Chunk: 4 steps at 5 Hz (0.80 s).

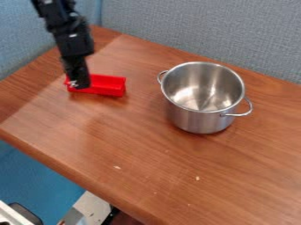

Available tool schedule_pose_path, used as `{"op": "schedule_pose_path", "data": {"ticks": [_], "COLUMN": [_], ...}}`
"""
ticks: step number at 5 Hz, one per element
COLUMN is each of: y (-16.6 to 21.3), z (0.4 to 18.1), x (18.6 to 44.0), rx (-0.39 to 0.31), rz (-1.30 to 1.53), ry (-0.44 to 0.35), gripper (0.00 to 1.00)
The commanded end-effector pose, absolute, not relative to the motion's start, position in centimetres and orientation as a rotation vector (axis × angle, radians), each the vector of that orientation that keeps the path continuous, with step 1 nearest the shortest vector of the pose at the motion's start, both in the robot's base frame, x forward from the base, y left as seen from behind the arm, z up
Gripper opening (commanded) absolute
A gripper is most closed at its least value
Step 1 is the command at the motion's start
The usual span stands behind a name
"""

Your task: Put the red object in the metal pot

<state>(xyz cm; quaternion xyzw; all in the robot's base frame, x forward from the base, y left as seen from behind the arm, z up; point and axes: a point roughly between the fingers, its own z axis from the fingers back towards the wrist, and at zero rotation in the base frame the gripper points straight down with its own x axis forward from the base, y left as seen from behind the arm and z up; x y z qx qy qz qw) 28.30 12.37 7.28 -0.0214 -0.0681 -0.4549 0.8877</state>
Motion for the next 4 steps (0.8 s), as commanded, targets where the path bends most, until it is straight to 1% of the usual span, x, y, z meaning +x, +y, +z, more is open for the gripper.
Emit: {"op": "schedule_pose_path", "data": {"ticks": [1,2,3,4], "y": [10.7,11.6,9.6,10.5], "z": [11.7,10.7,10.7,10.1], "x": [30.0,29.6,30.2,29.9], "rx": [0.052,0.042,0.019,-0.010], "rz": [-0.970,-0.966,-0.990,-0.964], "ry": [-0.227,-0.239,-0.278,-0.286], "gripper": [0.00,1.00,1.00,1.00]}}
